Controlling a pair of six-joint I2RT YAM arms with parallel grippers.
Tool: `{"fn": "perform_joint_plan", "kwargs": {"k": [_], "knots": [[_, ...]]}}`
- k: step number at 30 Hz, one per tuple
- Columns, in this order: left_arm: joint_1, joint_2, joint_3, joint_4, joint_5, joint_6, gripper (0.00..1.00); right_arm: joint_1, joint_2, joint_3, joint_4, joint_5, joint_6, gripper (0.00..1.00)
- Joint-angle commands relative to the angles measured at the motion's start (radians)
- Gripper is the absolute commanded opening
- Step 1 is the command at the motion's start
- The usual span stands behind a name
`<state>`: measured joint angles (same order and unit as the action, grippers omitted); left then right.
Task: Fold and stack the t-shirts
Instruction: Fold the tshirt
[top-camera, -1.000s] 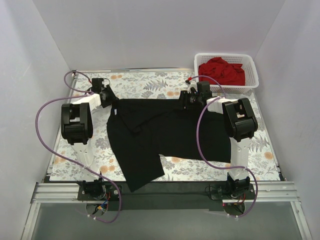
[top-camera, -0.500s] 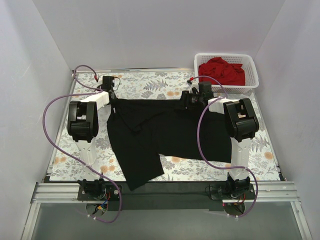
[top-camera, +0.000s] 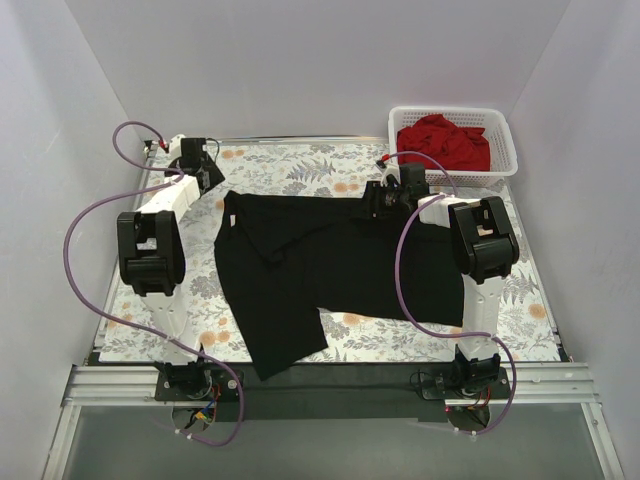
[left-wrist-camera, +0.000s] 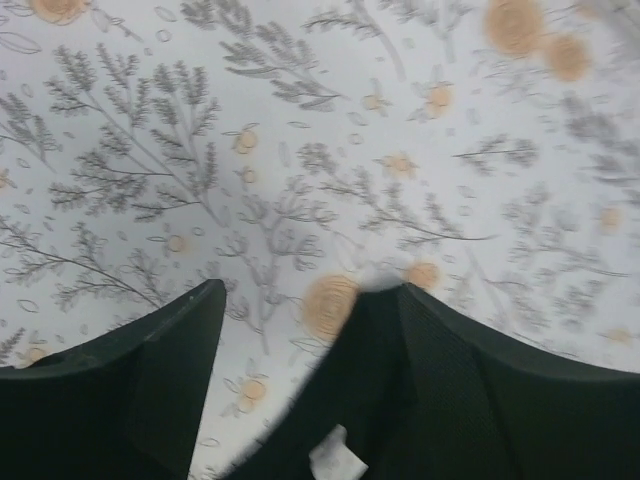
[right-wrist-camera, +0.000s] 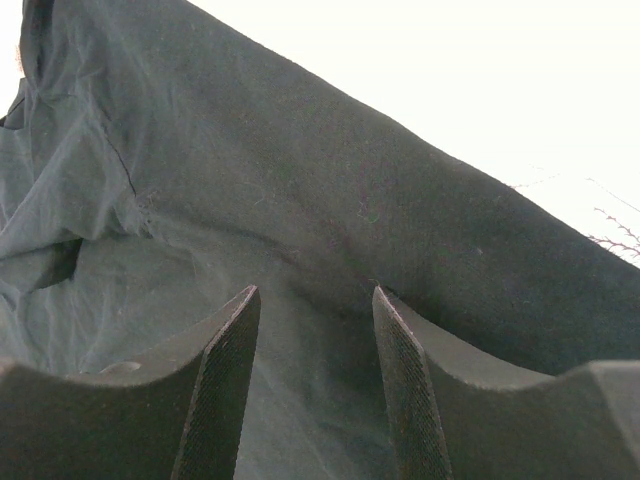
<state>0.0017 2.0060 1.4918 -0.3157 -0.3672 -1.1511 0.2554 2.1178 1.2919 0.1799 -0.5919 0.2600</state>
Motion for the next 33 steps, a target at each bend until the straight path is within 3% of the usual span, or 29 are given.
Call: {"fn": "perform_joint_plan", "kwargs": {"k": [1, 4, 17, 23, 33], "knots": [[-0.029, -0.101, -0.002, -0.016, 0.119, -0.091, 0.62, -0.024, 0.028, -0.042, -0.148, 0.092, -0.028, 0.49], [-0.054, -0.066, 0.011, -0.036, 0.125, -0.096, 0.49, -0.025, 0.022, -0.04, -0.148, 0.092, -0.03, 0.49], [-0.146, 0.115, 0.139, -0.111, 0.007, -0.001, 0.45, -0.024, 0.024, -0.043, -0.148, 0.083, -0.028, 0.49], [-0.161, 0.152, 0.18, -0.131, -0.071, 0.027, 0.39, -0.024, 0.025, -0.04, -0.148, 0.083, -0.028, 0.49], [-0.163, 0.171, 0.205, -0.155, -0.088, 0.039, 0.29, -0.025, 0.025, -0.048, -0.148, 0.084, -0.027, 0.49]]}}
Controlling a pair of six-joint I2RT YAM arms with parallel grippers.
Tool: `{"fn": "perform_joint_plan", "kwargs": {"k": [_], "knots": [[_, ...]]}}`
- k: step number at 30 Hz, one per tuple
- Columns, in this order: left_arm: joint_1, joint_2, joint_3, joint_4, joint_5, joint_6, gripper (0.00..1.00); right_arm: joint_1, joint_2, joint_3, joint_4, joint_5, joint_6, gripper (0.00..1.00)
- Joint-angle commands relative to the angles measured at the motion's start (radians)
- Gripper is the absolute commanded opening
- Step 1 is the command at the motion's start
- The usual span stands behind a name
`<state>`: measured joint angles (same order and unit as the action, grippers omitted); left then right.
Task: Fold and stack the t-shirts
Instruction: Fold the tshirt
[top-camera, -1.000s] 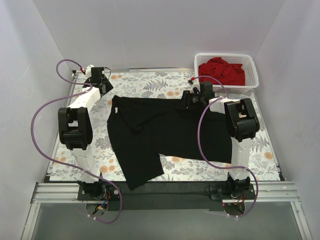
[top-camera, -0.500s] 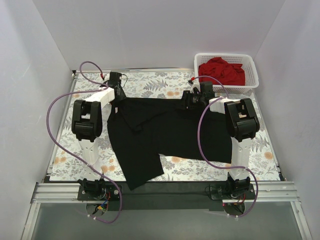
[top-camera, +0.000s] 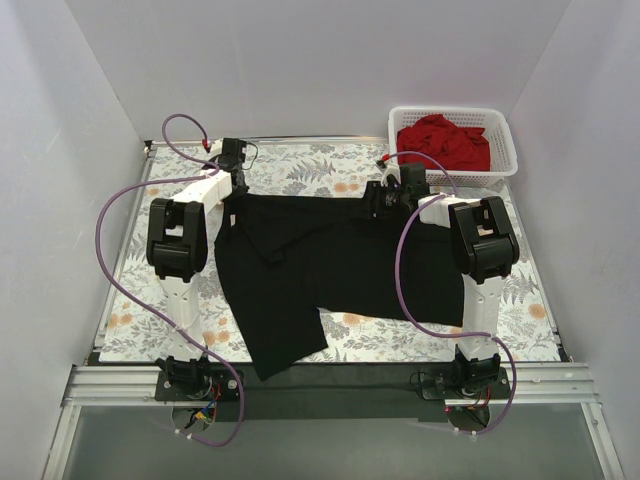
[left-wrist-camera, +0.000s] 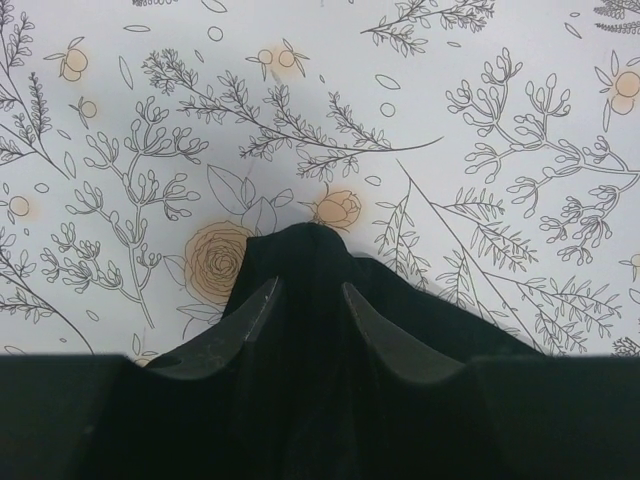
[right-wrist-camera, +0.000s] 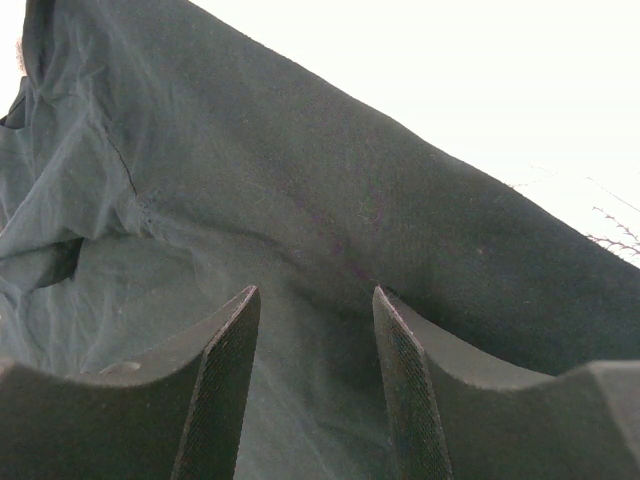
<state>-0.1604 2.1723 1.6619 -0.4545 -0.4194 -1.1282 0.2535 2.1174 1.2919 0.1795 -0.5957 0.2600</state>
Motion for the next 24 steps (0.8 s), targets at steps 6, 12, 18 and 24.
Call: {"fn": "perform_joint_plan", "kwargs": {"k": [6, 12, 18, 24], "knots": [[-0.007, 0.003, 0.036, -0.021, -0.004, 0.024, 0.32, -0.022, 0.026, -0.048, -0.146, 0.085, -0.027, 0.49], [-0.016, 0.021, 0.048, -0.024, -0.007, 0.039, 0.34, -0.023, 0.024, -0.048, -0.146, 0.085, -0.027, 0.49], [-0.016, 0.047, 0.073, -0.049, -0.035, 0.038, 0.21, -0.023, 0.027, -0.049, -0.146, 0.085, -0.027, 0.49], [-0.007, 0.046, 0.122, -0.072, -0.078, 0.033, 0.09, -0.028, 0.026, -0.057, -0.149, 0.094, -0.024, 0.49]]}}
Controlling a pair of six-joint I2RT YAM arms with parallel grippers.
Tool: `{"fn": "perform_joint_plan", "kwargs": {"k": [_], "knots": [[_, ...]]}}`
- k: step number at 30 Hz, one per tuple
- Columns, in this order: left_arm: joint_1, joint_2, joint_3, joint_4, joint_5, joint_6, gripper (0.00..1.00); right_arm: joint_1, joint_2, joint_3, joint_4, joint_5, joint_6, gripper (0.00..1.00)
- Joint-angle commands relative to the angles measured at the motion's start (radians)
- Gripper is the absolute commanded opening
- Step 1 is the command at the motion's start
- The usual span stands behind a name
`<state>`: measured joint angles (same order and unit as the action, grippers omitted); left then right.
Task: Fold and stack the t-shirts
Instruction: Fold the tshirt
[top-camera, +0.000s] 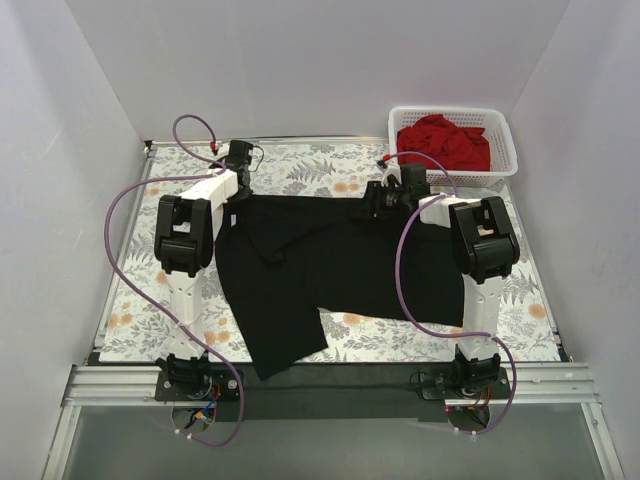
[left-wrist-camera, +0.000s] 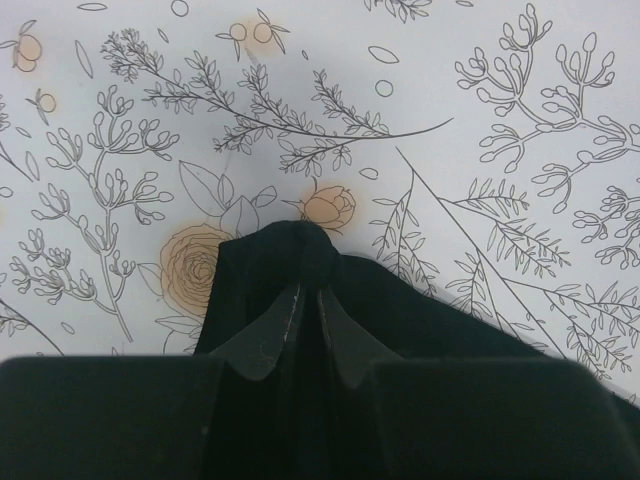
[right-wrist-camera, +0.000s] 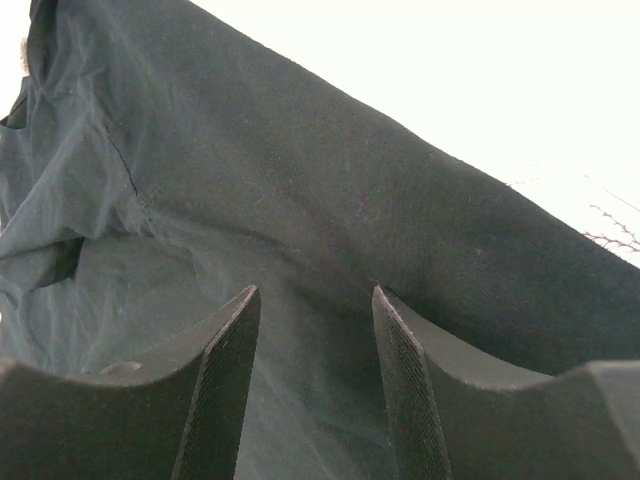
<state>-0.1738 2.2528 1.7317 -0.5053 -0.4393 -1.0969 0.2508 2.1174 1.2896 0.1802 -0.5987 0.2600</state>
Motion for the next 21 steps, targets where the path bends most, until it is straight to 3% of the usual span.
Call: {"fn": "perform_joint_plan", "kwargs": {"k": [1, 7, 12, 21], "knots": [[0.013, -0.039, 0.058, -0.024, -0.053, -0.001, 0.09, -0.025, 0.024, -0.058, -0.148, 0.099, -0.021, 0.49], [0.106, -0.114, 0.056, -0.032, 0.101, -0.125, 0.09, -0.05, 0.047, -0.07, -0.15, 0.102, 0.019, 0.49], [0.204, -0.168, -0.082, 0.034, 0.315, -0.236, 0.09, -0.067, 0.067, -0.082, -0.15, 0.089, 0.039, 0.49], [0.339, -0.242, -0.29, 0.261, 0.628, -0.425, 0.18, -0.073, 0.067, -0.078, -0.15, 0.066, 0.033, 0.49]]}}
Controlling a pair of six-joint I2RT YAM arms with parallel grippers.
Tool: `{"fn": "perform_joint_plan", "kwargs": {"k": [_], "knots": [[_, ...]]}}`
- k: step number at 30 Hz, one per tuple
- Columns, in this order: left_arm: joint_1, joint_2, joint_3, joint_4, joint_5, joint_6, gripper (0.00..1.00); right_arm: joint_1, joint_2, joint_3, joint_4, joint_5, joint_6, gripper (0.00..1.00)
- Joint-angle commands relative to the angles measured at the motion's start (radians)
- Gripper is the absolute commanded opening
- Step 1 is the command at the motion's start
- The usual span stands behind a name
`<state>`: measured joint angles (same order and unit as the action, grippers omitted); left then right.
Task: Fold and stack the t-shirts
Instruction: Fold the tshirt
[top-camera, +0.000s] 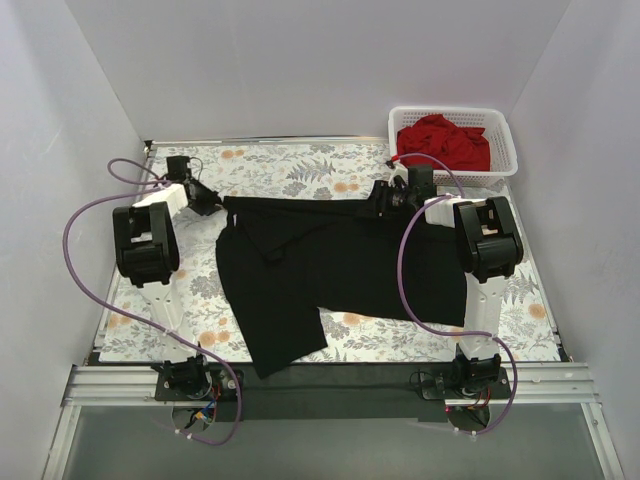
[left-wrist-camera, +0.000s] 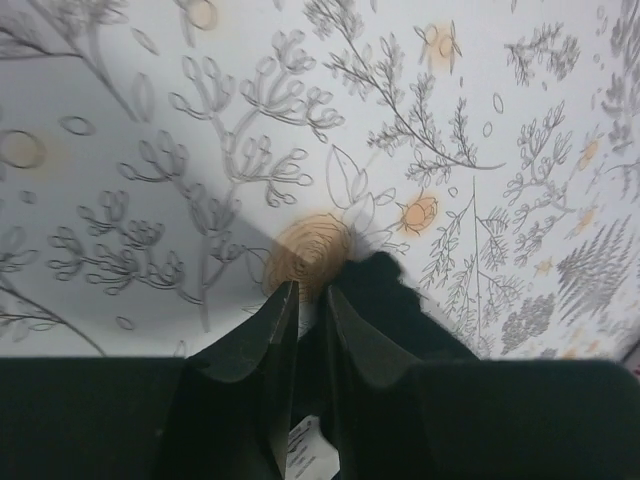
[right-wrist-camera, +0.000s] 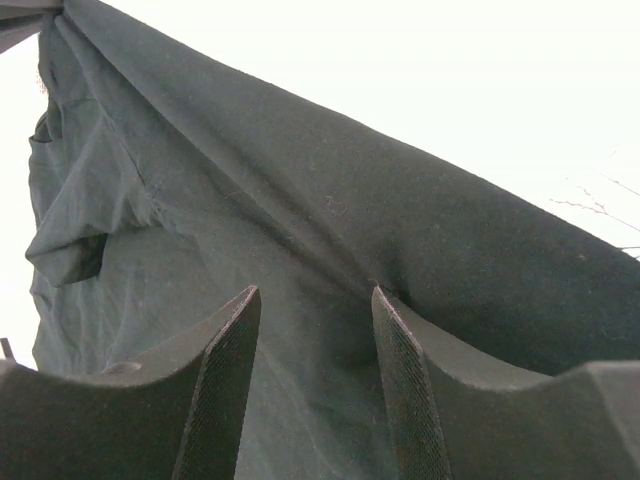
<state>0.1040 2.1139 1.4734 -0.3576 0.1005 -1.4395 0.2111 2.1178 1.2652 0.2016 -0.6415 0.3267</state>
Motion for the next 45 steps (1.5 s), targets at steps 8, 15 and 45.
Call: {"fn": "perform_joint_plan", "kwargs": {"k": [8, 15, 45], "knots": [[0.1, -0.134, -0.004, 0.161, 0.123, -0.039, 0.32, -0.03, 0.038, -0.036, -0.172, 0.088, -0.057, 0.48], [0.059, -0.109, 0.022, 0.18, 0.189, 0.12, 0.58, -0.027, 0.025, -0.02, -0.174, 0.069, -0.072, 0.48], [-0.198, 0.032, 0.079, 0.06, -0.401, 0.4, 0.03, -0.062, 0.028, -0.03, -0.254, 0.129, -0.118, 0.49]]}}
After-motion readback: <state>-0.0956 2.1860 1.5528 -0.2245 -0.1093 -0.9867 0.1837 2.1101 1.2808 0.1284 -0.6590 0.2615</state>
